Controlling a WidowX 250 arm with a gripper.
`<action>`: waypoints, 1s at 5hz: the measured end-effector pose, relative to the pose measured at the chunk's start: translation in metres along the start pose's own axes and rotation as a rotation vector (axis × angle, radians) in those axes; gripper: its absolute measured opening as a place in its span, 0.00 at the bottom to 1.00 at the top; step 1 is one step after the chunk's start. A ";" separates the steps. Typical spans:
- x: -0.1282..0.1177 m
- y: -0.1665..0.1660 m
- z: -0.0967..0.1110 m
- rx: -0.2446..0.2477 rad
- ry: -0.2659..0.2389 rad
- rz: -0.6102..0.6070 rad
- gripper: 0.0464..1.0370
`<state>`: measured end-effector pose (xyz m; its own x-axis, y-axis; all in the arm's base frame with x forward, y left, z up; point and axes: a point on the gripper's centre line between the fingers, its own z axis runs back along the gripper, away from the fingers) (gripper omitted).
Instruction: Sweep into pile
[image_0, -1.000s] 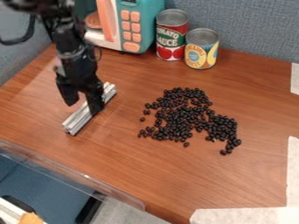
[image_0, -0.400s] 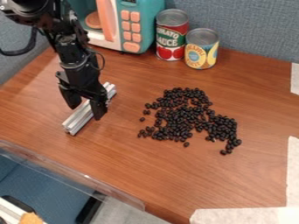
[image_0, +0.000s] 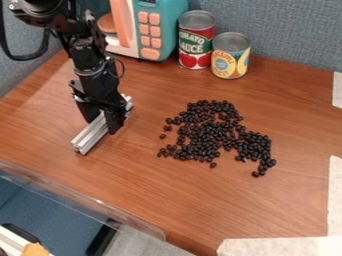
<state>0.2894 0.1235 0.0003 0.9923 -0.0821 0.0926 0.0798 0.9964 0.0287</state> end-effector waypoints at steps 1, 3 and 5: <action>0.002 0.001 -0.005 -0.006 0.028 0.000 0.36; 0.003 -0.002 -0.004 -0.028 0.066 -0.024 0.34; 0.034 0.017 0.023 -0.047 -0.018 -0.029 0.34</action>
<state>0.3219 0.1370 0.0265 0.9878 -0.1106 0.1101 0.1129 0.9935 -0.0152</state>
